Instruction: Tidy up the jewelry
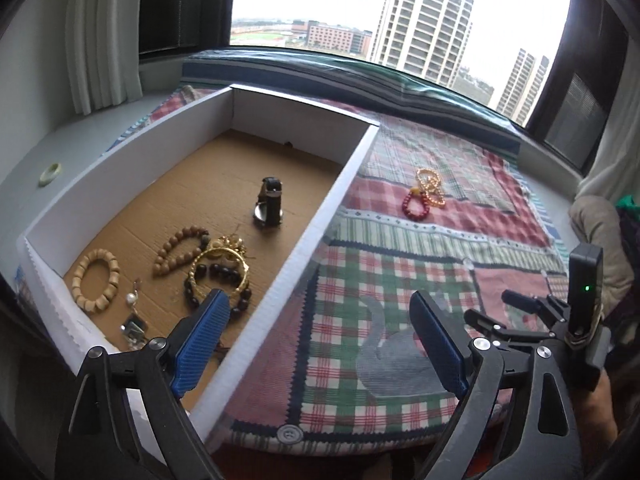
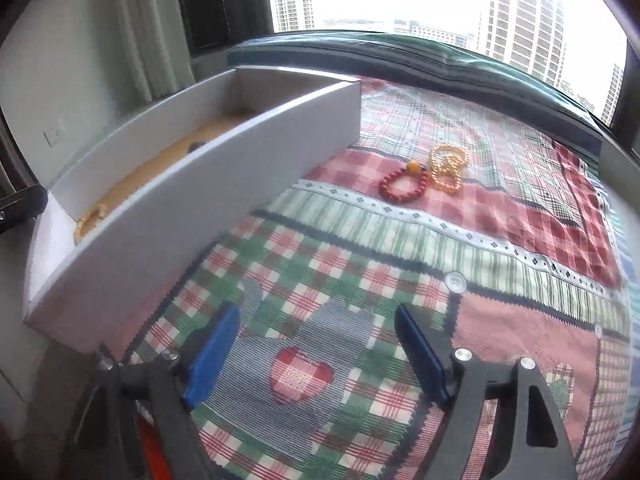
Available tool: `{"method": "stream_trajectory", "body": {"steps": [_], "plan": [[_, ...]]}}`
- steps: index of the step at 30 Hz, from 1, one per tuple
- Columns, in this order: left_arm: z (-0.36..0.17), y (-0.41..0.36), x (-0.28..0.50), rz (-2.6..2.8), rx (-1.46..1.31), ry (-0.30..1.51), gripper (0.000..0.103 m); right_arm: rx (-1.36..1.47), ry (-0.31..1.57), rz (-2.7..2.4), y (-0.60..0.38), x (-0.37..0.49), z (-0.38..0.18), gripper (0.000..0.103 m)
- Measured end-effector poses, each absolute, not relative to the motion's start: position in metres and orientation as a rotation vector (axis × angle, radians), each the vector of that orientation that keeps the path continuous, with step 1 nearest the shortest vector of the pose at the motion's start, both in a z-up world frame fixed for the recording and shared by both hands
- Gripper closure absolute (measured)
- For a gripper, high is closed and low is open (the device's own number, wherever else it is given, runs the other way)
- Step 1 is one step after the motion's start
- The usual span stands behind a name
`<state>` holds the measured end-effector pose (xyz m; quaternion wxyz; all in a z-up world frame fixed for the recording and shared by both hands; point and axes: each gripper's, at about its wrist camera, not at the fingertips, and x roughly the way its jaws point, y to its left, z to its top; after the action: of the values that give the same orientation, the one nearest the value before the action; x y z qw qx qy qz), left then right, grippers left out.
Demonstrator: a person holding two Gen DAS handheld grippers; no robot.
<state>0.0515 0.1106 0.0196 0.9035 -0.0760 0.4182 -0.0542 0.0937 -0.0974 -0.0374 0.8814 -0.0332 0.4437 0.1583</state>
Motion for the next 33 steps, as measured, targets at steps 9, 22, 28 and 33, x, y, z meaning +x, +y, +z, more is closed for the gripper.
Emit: {"method": "stream_trajectory", "body": {"steps": [9,22,28,33], "plan": [[-0.074,0.012,0.090,-0.218,-0.080,1.006,0.010,0.037,0.996,0.022,-0.203,0.079,-0.109,0.021],[-0.106,-0.015,0.098,-0.150,0.086,1.047,0.001,0.052,0.934,-0.048,-0.202,0.069,-0.115,0.017],[-0.107,-0.017,0.101,-0.145,0.089,1.090,0.001,0.049,0.942,-0.031,-0.202,0.061,-0.115,0.017],[-0.107,-0.021,0.103,-0.151,0.098,1.083,0.000,0.038,0.943,0.027,-0.203,0.059,-0.116,0.009]]}}
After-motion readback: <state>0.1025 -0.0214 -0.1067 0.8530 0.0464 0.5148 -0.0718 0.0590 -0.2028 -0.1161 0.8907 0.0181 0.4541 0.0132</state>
